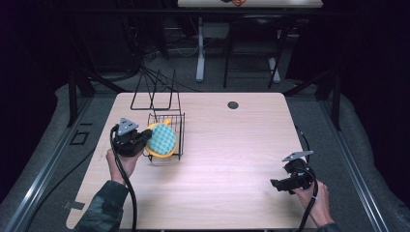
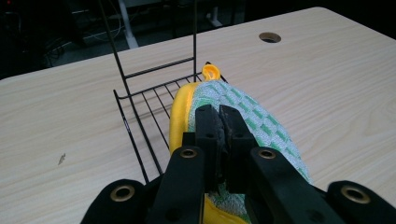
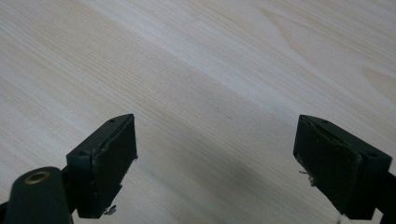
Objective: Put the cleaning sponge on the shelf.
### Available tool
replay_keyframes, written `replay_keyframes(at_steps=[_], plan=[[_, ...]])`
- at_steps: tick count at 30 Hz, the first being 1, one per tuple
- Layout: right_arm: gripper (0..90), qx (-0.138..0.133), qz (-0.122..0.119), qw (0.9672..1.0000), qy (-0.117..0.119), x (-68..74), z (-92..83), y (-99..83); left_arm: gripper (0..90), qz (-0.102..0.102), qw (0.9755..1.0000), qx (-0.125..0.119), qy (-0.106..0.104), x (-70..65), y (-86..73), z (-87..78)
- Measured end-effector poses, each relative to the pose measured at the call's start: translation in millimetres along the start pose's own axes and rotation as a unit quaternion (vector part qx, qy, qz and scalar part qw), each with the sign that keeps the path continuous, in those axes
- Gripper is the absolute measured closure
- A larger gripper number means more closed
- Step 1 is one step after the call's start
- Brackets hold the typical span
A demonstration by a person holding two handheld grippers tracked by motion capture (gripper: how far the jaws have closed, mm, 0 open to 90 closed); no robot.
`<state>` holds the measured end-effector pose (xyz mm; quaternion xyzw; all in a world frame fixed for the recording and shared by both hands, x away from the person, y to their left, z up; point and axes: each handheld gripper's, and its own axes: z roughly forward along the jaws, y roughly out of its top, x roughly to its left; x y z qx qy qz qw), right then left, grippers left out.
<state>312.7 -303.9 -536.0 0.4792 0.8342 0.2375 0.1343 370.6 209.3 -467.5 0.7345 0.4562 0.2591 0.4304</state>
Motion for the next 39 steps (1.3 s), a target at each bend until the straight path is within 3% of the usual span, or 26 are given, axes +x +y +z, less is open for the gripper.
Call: replay_keyframes(at_steps=[22, 32, 39], plan=[[12.8, -0.003, 0.000, 1.0000, 0.004, 0.6, 0.9, -0.1, 87.3, -0.036, 0.9992, 0.013, 0.011, 14.7, -8.1, 36.1], [12.8, -0.006, -0.001, 1.0000, 0.005, 1.4, -0.3, 0.0, 87.2, -0.032, 0.9990, 0.021, 0.021, 17.8, -16.0, 46.2], [12.9, -0.010, -0.003, 0.9999, 0.007, 3.2, -1.5, 1.1, 87.0, -0.043, 0.9982, 0.027, 0.030, 22.5, -22.3, 52.2]])
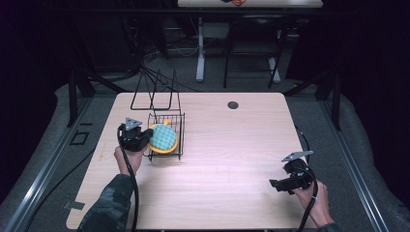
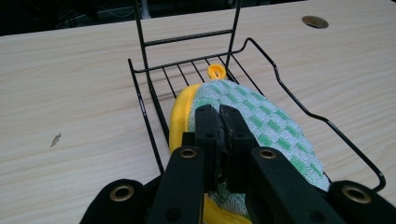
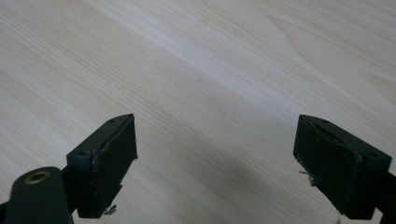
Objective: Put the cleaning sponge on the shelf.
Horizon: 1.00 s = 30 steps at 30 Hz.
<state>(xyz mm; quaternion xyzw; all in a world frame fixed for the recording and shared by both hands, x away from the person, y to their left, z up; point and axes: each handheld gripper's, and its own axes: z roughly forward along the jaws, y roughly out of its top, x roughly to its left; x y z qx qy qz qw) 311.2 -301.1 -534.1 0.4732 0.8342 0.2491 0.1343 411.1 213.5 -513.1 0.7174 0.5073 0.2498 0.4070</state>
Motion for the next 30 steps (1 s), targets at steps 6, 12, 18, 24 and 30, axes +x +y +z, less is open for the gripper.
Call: replay_keyframes(at_steps=[6, 12, 18, 24, 30], plan=[[13.1, 0.006, -0.002, 1.0000, 0.001, 0.3, 5.1, 2.3, 86.5, -0.011, 0.9999, 0.000, 0.005, 3.6, -1.5, 7.3], [13.1, 0.011, -0.007, 0.9999, 0.000, 1.0, 6.4, 2.3, 85.8, -0.009, 0.9999, 0.014, -0.001, 0.1, -2.4, 16.2], [13.1, 0.006, -0.005, 1.0000, -0.002, -1.1, 4.1, 0.7, 84.6, -0.002, 0.9996, 0.027, 0.002, -1.8, -3.3, 22.5], [13.1, 0.008, -0.004, 1.0000, -0.003, -1.1, 6.1, 1.6, 84.4, -0.009, 0.9994, 0.032, 0.009, 2.4, -4.6, 28.5], [13.1, 0.008, -0.004, 1.0000, -0.003, -0.7, 6.2, 1.4, 84.4, -0.010, 0.9992, 0.033, 0.021, 3.6, -3.4, 29.4]])
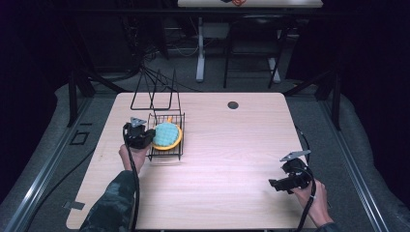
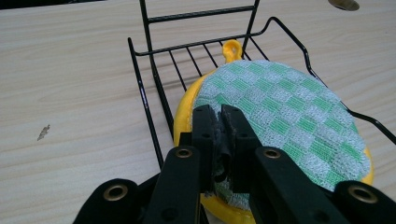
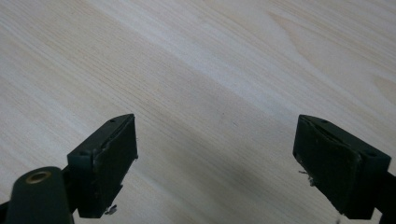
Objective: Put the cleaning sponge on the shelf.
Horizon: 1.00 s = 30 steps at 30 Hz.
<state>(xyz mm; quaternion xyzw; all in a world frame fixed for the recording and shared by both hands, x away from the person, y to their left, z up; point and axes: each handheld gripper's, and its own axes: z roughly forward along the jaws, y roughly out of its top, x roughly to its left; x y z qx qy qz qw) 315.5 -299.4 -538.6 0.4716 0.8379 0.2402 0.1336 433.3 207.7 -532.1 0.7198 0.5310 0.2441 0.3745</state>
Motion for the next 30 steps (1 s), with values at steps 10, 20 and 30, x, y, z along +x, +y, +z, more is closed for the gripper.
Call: replay_keyframes(at_steps=[10, 20, 30], plan=[[13.1, -0.001, -0.001, 1.0000, 0.001, 0.0, -0.8, 0.1, 82.6, -0.002, 0.9998, 0.016, 0.015, -3.3, 1.2, -1.9], [13.1, -0.002, -0.005, 1.0000, 0.002, -0.9, -0.9, -0.3, 44.0, -0.005, 0.9998, 0.021, -0.001, -2.6, 4.2, -4.8], [13.1, -0.009, -0.004, 1.0000, -0.001, -0.3, -4.0, -0.8, 21.9, -0.002, 0.9997, 0.023, 0.004, -2.2, 7.5, -25.1]])
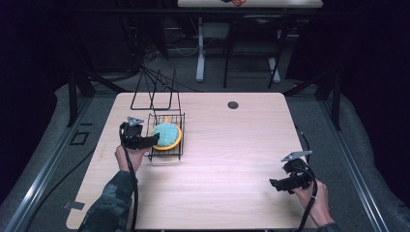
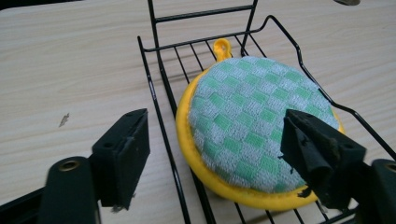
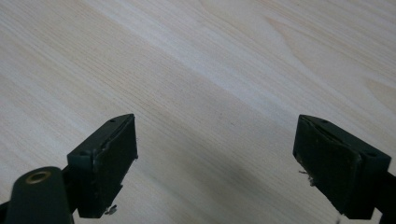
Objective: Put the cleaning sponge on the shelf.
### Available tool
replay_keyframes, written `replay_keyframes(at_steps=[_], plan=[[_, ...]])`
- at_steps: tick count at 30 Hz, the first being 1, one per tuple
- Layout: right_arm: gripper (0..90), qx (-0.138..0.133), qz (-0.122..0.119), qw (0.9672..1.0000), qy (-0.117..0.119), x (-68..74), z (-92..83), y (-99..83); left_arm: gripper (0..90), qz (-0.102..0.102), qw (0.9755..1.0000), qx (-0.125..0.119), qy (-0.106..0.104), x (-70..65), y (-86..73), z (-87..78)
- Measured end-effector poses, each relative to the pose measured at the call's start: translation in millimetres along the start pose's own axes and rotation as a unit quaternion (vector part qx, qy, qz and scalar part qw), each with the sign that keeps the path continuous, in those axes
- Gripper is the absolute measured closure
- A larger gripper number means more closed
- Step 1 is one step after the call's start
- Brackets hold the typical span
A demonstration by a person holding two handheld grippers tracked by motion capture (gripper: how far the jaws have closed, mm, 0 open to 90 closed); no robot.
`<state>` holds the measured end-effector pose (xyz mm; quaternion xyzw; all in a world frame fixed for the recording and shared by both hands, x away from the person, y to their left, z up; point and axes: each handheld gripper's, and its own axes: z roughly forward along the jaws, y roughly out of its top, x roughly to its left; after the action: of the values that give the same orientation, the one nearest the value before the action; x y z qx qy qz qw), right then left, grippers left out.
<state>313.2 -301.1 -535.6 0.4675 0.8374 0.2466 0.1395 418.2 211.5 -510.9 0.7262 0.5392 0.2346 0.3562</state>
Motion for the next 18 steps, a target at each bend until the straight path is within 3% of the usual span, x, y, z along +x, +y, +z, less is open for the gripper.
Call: replay_keyframes(at_steps=[12, 18], plan=[[13.1, 0.005, -0.014, 0.9999, -0.002, 2.8, -0.3, 0.7, 10.1, -0.001, 0.9996, 0.017, -0.021, 3.8, -6.5, -18.5], [13.0, 0.002, -0.019, 0.9998, -0.003, 3.5, -0.8, 0.4, 5.9, 0.007, 0.9995, 0.021, -0.020, 1.4, -8.3, -26.6]])
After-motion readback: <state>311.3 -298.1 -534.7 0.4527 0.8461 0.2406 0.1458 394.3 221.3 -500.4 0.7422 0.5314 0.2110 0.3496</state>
